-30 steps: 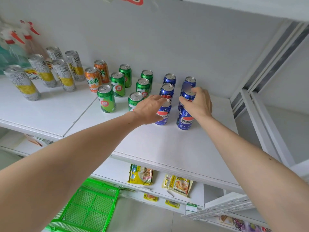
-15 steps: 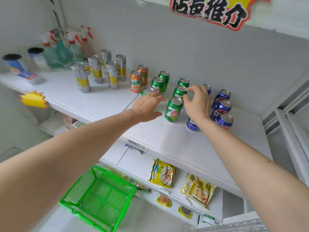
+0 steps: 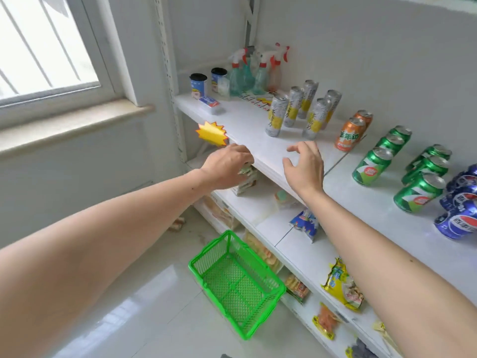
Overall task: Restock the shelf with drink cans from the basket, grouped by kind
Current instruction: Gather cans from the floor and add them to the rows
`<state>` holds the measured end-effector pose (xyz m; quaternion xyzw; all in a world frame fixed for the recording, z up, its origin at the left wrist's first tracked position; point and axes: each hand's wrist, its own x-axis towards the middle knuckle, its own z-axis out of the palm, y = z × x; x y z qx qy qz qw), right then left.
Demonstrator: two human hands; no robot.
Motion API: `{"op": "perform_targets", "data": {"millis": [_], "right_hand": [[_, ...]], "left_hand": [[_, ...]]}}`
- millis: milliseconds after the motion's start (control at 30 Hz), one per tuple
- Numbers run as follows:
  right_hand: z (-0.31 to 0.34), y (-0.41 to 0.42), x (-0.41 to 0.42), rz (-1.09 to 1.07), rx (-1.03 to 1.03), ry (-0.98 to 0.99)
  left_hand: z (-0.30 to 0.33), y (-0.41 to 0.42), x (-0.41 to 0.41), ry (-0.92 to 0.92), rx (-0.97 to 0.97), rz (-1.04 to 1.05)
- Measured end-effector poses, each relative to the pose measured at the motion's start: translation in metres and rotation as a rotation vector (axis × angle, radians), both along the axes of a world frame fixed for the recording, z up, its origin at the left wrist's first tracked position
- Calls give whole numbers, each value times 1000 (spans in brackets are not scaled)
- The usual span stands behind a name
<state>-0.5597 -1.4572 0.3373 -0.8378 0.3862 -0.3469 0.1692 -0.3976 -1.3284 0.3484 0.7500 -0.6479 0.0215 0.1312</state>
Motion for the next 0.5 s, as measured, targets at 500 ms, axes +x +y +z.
{"op": "perform_targets", "data": {"millis": [500], "right_hand": [[-48,68,219,349,54,99]], "left_hand": [[-54,124,191,106,80,379]]}}
